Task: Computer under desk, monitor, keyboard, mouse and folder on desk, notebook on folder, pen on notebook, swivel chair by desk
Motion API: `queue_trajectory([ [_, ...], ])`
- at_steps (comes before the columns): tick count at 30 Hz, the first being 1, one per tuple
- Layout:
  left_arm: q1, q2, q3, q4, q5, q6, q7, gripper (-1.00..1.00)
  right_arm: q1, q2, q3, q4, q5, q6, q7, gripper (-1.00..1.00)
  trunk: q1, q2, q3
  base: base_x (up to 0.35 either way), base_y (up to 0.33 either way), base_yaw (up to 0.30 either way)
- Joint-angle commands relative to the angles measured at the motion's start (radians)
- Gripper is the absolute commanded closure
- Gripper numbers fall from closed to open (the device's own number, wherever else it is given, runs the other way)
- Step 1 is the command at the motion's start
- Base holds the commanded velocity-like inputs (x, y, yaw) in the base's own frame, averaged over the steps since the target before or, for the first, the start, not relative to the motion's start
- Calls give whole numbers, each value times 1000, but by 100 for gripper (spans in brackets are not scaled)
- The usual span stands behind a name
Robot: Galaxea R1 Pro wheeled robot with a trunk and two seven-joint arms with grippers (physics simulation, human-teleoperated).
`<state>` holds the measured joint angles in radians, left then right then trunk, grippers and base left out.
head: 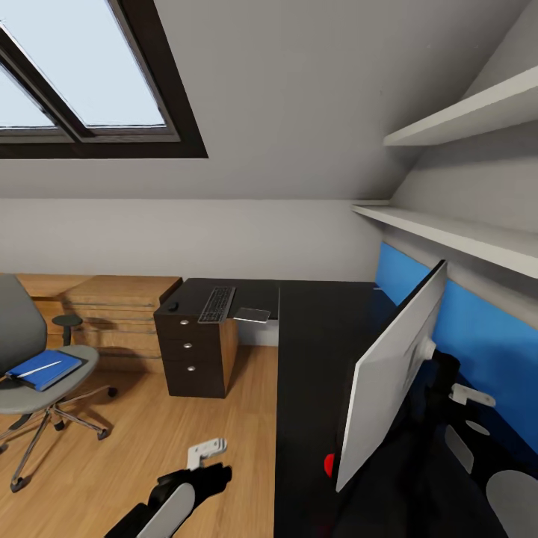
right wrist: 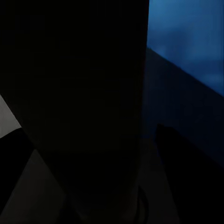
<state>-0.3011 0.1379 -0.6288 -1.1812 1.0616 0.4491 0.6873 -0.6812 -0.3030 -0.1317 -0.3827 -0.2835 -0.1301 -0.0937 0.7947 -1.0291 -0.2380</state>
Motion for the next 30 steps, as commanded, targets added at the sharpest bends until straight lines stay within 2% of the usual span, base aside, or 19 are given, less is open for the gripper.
queue_trajectory([
  [1, -1, 1, -3, -7, 6, 0, 8, -100, 0, 0, 7, 6, -16, 2, 0, 100, 0, -1, -2, 0, 0, 0],
  [6, -1, 2, -2, -15, 3, 0, 8, -100, 0, 1, -2, 5, -3, 4, 0, 100, 0, -1, -2, 0, 0, 0],
  [15, -1, 2, -3, -15, 3, 0, 8, -100, 0, 1, 8, 7, 21, 6, 0, 100, -34, 62, 27, 0, 0, 0],
  [22, -1, 2, -3, -15, 3, 0, 8, -100, 0, 2, 11, 7, 14, 6, 0, 100, -34, 62, 27, 0, 0, 0],
  [23, -1, 2, -3, -15, 3, 0, 8, -100, 0, 1, 67, 7, -24, 6, 0, 100, -34, 62, 27, 0, 0, 0],
  [30, -1, 1, -4, -15, 3, 0, 9, -100, 0, 2, 67, 7, -19, 6, 0, 100, -34, 62, 27, 0, -62, 0],
])
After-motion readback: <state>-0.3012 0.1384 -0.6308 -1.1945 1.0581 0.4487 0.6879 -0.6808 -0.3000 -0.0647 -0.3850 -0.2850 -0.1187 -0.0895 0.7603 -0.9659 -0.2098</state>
